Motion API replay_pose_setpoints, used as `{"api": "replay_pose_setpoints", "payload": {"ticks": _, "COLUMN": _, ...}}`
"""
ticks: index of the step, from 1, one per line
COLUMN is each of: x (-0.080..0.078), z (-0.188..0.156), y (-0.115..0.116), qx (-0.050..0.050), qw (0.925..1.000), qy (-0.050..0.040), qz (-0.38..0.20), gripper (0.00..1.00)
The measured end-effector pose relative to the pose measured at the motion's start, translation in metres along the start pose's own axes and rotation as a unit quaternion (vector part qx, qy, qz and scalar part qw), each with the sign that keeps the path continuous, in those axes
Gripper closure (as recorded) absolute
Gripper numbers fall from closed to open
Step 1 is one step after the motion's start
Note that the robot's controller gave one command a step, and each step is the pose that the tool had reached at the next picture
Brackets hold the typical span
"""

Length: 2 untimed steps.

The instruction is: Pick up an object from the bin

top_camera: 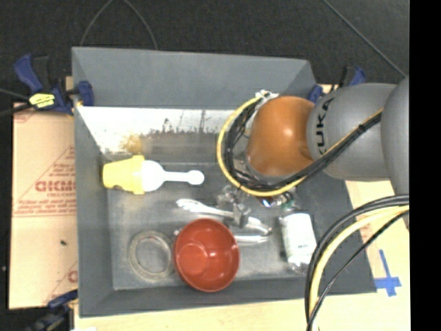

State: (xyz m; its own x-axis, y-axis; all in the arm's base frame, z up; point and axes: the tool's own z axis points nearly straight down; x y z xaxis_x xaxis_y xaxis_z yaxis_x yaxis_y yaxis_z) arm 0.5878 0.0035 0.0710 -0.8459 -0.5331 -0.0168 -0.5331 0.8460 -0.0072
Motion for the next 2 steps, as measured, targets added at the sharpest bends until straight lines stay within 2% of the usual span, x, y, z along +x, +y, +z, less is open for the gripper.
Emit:
{"api": "replay_pose_setpoints", "payload": {"ticks": 1, "x": 0.010, "z": -0.045, "y": -0.025, "qx": 0.005, "qw": 0.9987, "qy": -0.0097, "qz": 0.050, "gripper": 1.00}}
{"api": "replay_pose_setpoints", "payload": {"ticks": 2, "x": 0.006, "z": 0.001, "y": 0.000, "qx": 0.001, "qw": 0.9997, "qy": -0.0054, "qz": 0.022, "gripper": 1.00}}
